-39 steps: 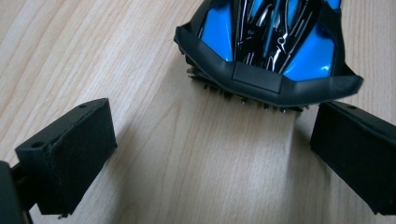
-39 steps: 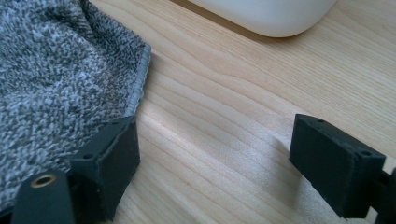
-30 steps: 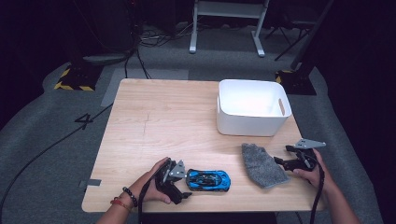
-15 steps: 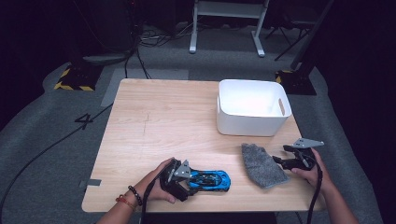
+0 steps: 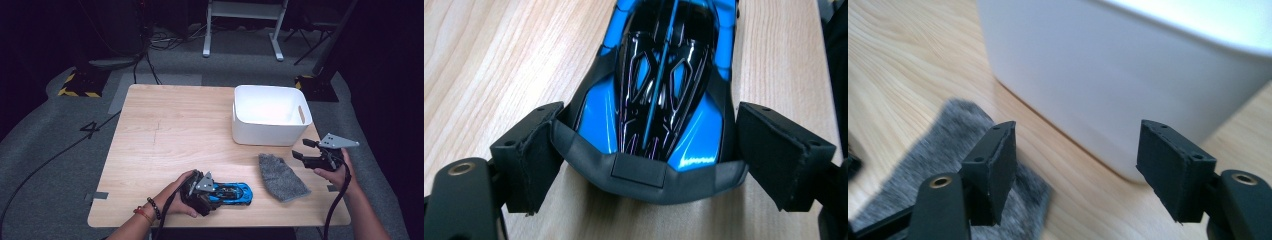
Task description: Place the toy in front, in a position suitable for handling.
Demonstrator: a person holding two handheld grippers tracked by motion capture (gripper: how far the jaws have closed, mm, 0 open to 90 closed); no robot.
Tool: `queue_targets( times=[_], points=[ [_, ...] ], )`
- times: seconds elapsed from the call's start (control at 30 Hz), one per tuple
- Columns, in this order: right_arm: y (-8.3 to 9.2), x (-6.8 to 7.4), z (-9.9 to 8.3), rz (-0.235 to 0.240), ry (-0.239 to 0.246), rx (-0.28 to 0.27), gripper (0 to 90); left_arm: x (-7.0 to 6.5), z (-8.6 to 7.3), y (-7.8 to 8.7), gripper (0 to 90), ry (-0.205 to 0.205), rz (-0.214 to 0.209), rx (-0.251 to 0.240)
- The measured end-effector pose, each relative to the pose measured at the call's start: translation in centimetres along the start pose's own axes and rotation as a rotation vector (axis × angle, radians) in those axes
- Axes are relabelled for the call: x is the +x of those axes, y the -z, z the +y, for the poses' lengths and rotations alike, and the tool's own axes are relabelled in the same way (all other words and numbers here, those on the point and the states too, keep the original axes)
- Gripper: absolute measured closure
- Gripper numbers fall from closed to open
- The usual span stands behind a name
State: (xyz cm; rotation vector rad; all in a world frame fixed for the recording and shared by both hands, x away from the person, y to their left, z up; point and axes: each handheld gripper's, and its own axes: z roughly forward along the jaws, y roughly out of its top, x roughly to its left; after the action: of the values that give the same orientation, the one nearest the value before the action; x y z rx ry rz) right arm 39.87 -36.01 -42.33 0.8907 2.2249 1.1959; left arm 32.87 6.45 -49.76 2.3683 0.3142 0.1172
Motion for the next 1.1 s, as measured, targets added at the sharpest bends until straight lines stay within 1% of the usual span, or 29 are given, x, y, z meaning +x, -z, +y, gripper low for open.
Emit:
queue_targets(
  times=[0.03, 0.07, 0.1, 0.13, 0.17, 0.2, 0.27, 0.33, 0.4, 0.43, 0.53, 0.57, 0.67, 0.73, 0.77, 0.8, 0.83, 0.87, 0.93, 0.97, 1.03, 1.1],
  points=[
    [0.0, 0.2, 0.5, 0.007, 0.002, -0.001, 34.2, 0.1, 0.1, -0.1, 19.1, 0.003, -0.002, 0.002],
    [0.0, 0.2, 0.5, 0.007, 0.002, -0.001, 34.2, 0.0, 0.1, -0.3, 19.1, 0.005, -0.003, 0.004],
    [-0.2, 0.3, 0.6, 0.011, 0.007, 0.006, 34.7, 0.0, 0.1, -0.3, 19.2, -0.003, -0.003, 0.006],
    [-0.8, 0.7, 0.5, 0.031, 0.014, 0.023, 34.7, 0.0, 0.1, -0.4, 19.5, -0.004, -0.004, 0.006],
    [-1.1, 1.0, 0.4, 0.032, 0.026, 0.036, 34.8, 0.0, 0.1, -0.4, 19.5, -0.003, -0.006, 0.007],
    [-1.1, 1.0, 0.4, 0.032, 0.026, 0.036, 34.8, 0.0, 0.1, -0.4, 19.5, -0.004, -0.007, 0.007],
    [-1.9, 1.4, -0.1, 0.049, 0.045, 0.062, 34.8, 0.1, 0.2, -0.4, 19.8, -0.005, -0.01, 0.01],
    [-1.9, 1.6, -0.1, 0.053, 0.052, 0.067, 34.7, 0.1, 0.2, -0.4, 19.9, -0.004, -0.011, 0.007],
    [-1.9, 1.6, 0.0, 0.051, 0.052, 0.059, 34.7, 0.1, 0.2, -0.4, 20.0, -0.008, -0.01, 0.008],
    [-1.7, 1.5, 0.2, 0.058, 0.039, 0.036, 34.1, 0.1, 0.2, -0.4, 20.0, -0.004, -0.01, 0.005],
    [-1.5, 1.5, 0.5, 0.059, 0.043, 0.028, 33.7, 0.2, 0.1, -0.3, 20.4, -0.016, -0.015, 0.01],
    [-1.5, 1.6, 0.7, 0.054, 0.052, 0.027, 33.4, 0.2, 0.1, -0.2, 20.6, -0.01, -0.015, 0.01],
    [-1.4, 1.7, 1.0, 0.053, 0.049, 0.017, 33.0, 0.3, -0.1, 0.1, 21.7, -0.005, -0.026, 0.001],
    [-1.2, 1.7, 1.5, 0.048, 0.054, 0.006, 33.0, 0.3, -0.1, 0.4, 22.9, -0.008, -0.023, -0.011],
    [-1.2, 1.7, 1.8, 0.043, 0.065, 0.004, 33.0, 0.3, -0.1, 0.4, 23.0, -0.008, -0.023, -0.011],
    [-1.2, 1.7, 1.8, 0.043, 0.065, 0.004, 33.0, 0.3, -0.1, 0.5, 23.0, -0.017, -0.01, -0.008],
    [-1.1, 1.7, 2.1, 0.043, 0.071, -0.002, 33.0, 0.3, -0.1, 0.5, 23.1, -0.012, -0.001, -0.014],
    [-1.1, 1.7, 2.4, 0.046, 0.078, -0.007, 32.8, 0.4, -0.2, 0.6, 23.3, -0.004, -0.007, -0.018],
    [-1.1, 1.8, 3.1, 0.045, 0.08, -0.023, 32.6, 0.5, -0.2, 0.7, 23.3, -0.004, 0.003, -0.017],
    [-1.2, 1.9, 3.7, 0.046, 0.086, -0.036, 32.6, 0.8, -0.3, 0.9, 23.4, 0.003, -0.001, -0.023],
    [-1.2, 2.0, 4.0, 0.048, 0.085, -0.04, 32.5, 0.9, -0.4, 1.0, 23.5, 0.004, -0.002, -0.024],
    [-1.4, 2.1, 4.6, 0.053, 0.104, -0.047, 32.6, 1.2, -0.6, 1.4, 23.5, 0.011, 0.004, -0.027]
  ],
)
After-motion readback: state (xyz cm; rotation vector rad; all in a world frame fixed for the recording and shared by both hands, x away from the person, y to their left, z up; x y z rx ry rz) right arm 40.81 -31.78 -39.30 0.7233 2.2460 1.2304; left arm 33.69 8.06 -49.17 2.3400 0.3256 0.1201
